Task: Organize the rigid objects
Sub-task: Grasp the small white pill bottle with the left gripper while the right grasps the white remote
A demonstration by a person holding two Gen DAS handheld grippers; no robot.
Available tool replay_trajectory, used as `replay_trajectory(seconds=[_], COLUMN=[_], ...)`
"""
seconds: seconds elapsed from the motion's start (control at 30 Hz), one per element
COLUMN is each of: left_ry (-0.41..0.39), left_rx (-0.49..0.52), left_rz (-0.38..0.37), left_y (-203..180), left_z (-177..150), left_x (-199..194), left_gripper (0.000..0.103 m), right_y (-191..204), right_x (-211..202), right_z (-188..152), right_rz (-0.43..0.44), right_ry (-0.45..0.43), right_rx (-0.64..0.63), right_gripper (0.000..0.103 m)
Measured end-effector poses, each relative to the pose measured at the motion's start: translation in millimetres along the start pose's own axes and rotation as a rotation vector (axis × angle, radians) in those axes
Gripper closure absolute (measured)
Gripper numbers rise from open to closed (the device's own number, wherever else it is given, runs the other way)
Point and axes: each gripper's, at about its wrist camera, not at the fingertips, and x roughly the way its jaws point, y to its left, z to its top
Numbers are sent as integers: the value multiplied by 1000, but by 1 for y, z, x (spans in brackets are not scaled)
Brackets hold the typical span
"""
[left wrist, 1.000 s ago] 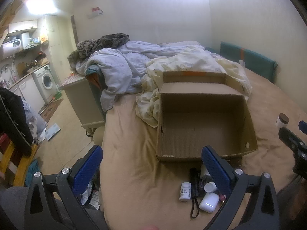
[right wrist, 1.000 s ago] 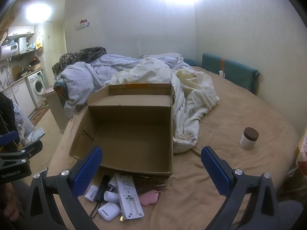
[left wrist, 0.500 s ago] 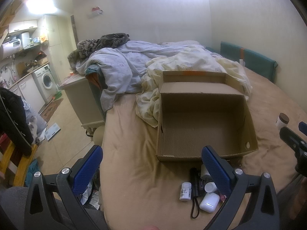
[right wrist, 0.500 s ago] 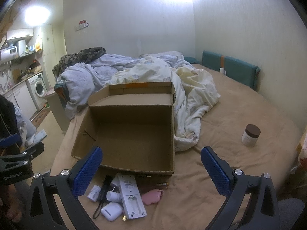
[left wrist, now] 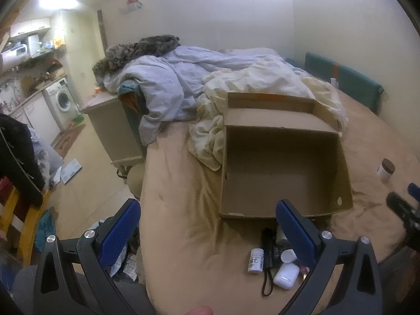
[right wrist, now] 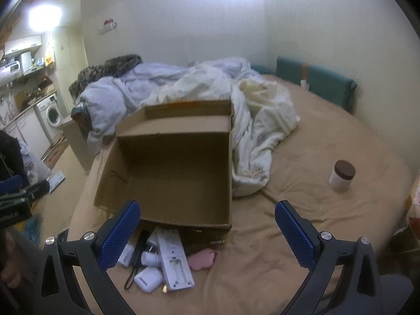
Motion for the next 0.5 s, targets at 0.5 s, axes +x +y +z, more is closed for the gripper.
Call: replay_trajectory(seconds=[0.5], left_ry=[338], left_rx=[59], left_rz=[-95], left_y=[-19], left_z=[18], left_x=[84], left_gripper=[1], right_y=[-1], right_x=[78], right_z=[21], right_rz=[145], right_ry=[395], right_rx=[-25], right_gripper=[0])
